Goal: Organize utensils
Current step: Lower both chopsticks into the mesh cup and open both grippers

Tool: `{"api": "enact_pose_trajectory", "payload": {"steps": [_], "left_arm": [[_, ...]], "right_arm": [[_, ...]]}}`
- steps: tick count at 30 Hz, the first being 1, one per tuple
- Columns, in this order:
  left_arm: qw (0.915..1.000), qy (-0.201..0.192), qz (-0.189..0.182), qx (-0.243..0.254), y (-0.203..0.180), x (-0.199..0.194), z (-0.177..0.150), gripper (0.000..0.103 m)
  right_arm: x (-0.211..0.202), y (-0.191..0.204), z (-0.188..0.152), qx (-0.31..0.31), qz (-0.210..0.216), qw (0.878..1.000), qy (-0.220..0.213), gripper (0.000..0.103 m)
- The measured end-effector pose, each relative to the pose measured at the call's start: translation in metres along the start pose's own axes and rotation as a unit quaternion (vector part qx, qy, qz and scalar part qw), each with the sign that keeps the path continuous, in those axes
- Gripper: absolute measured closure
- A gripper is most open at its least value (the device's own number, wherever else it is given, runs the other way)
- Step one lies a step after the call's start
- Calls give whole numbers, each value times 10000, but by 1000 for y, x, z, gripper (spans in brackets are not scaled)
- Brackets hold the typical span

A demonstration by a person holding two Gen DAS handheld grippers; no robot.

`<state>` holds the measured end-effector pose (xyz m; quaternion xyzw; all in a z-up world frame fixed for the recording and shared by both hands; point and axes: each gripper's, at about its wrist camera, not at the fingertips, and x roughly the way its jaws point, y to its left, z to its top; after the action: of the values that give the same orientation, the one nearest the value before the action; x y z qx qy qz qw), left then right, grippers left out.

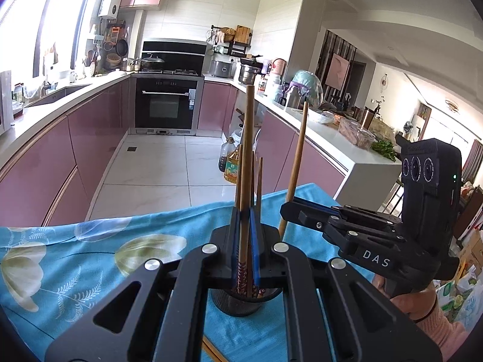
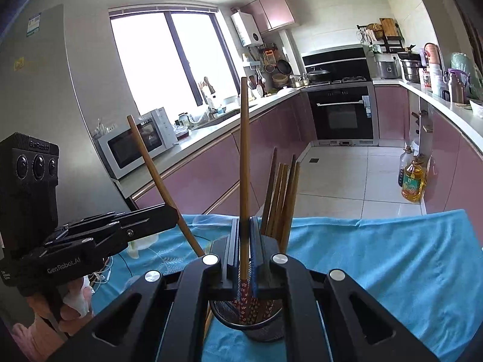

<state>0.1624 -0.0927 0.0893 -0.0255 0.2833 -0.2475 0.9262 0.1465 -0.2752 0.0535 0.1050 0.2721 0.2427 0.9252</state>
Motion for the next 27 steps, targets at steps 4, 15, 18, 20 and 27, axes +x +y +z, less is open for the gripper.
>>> {"api": "enact_pose_trajectory", "payload": {"steps": [4,15,18,20,27], "left_arm": [[9998,202,30,57,1,15,-5,96],[9975,708,44,7,12,55,-19,96],[9972,743,56,-1,16,58,-26,95],[9973,724,74,-16,17,59,-31,94],[9981,535,289,7,18,42,-54,81]], "right_arm": [[10,-2,-7,5,-50,9998,209,97],[23,-6,-15,75,-276,9984,485,95],[24,-7,-16,94,-284,9983,491,94],[23,-7,-18,103,-281,9983,500,90],[12,-1,-24,55,-276,9987,435,81]]}}
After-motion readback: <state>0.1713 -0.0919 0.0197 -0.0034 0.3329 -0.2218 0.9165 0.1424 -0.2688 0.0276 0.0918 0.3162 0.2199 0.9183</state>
